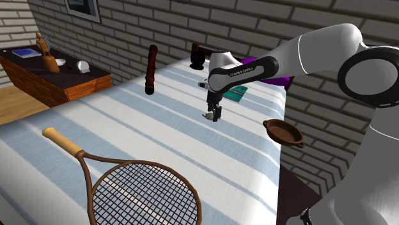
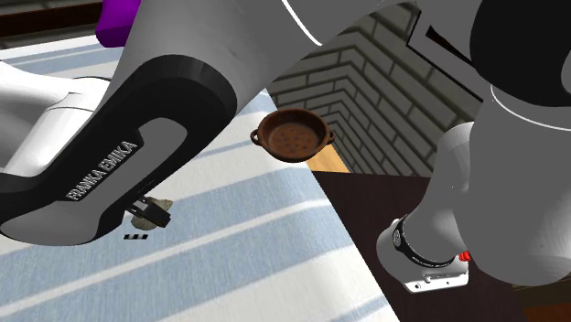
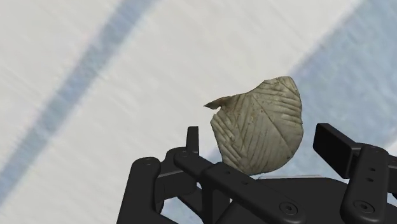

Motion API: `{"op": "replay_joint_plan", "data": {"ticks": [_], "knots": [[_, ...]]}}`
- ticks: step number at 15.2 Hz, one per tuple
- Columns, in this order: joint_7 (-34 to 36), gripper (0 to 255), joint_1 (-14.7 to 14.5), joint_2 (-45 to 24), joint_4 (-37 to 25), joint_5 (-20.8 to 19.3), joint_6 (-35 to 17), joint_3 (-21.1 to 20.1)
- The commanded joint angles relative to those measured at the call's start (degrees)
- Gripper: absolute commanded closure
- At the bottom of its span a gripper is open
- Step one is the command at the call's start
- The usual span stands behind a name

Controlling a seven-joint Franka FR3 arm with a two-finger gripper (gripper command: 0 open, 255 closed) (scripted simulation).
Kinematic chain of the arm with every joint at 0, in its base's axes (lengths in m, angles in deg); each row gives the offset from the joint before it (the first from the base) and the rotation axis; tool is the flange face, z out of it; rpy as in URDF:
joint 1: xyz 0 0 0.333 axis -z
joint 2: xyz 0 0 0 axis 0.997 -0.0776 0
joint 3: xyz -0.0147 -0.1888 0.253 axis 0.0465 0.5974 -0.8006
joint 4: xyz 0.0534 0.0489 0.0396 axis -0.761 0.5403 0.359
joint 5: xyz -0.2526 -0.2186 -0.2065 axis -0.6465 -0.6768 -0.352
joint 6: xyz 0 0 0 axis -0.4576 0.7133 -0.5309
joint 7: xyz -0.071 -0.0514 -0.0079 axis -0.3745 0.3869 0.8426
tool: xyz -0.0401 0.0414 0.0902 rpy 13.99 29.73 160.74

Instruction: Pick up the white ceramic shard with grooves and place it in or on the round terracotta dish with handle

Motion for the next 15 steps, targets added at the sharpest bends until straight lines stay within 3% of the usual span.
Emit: {"op": "replay_joint_plan", "data": {"ticks": [1,2,11,15], "knots": [[0.00,0,0.00,0.00,0.00,0.00,0.00,0.00],[0.00,255,0.00,0.00,0.00,0.00,0.00,0.00],[0.00,255,0.00,0.00,0.00,0.00,-0.01,0.00],[-0.34,255,0.04,1.41,-1.27,0.32,2.65,-0.10]]}}
